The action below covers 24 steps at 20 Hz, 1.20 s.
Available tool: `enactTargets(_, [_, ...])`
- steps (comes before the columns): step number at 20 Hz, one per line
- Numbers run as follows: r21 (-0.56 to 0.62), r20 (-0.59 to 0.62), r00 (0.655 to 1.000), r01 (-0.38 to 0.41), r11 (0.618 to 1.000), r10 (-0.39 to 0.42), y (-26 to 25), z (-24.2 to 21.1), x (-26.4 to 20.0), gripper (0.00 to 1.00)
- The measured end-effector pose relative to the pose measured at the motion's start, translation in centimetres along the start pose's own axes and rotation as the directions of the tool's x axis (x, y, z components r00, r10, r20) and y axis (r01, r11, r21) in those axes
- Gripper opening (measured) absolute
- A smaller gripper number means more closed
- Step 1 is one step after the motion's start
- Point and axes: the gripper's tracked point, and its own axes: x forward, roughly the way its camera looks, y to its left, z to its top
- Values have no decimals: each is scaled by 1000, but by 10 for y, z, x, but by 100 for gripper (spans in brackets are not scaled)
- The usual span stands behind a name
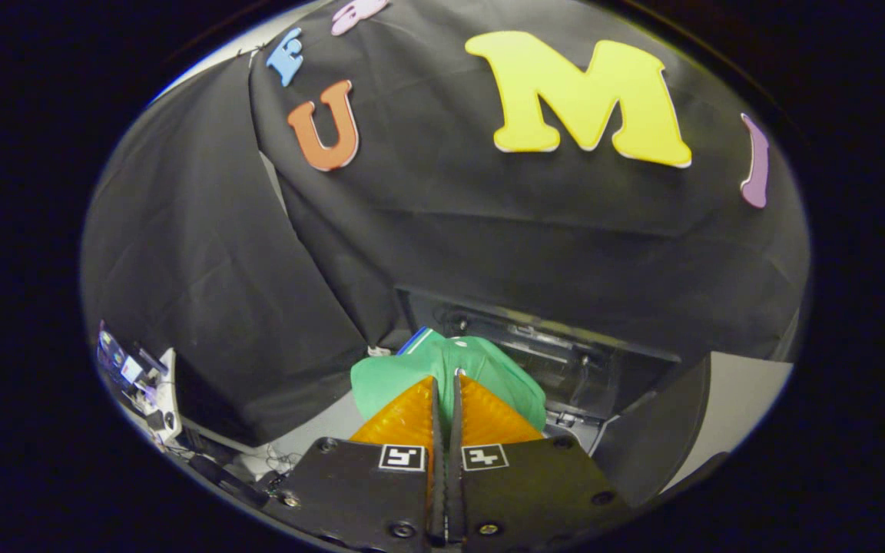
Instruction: Put the clothes into the washing machine and then close the washing machine lid.
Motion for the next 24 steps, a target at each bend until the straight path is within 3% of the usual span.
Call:
enactTargets(5, [-21,-91,994,50,999,-52,0,-48,41,5])
enactTargets(12, [45,-210,973,106,993,-94,-18,-101,93,5])
enactTargets(24, [183,-301,940,221,958,-160,-46,-134,130,4])
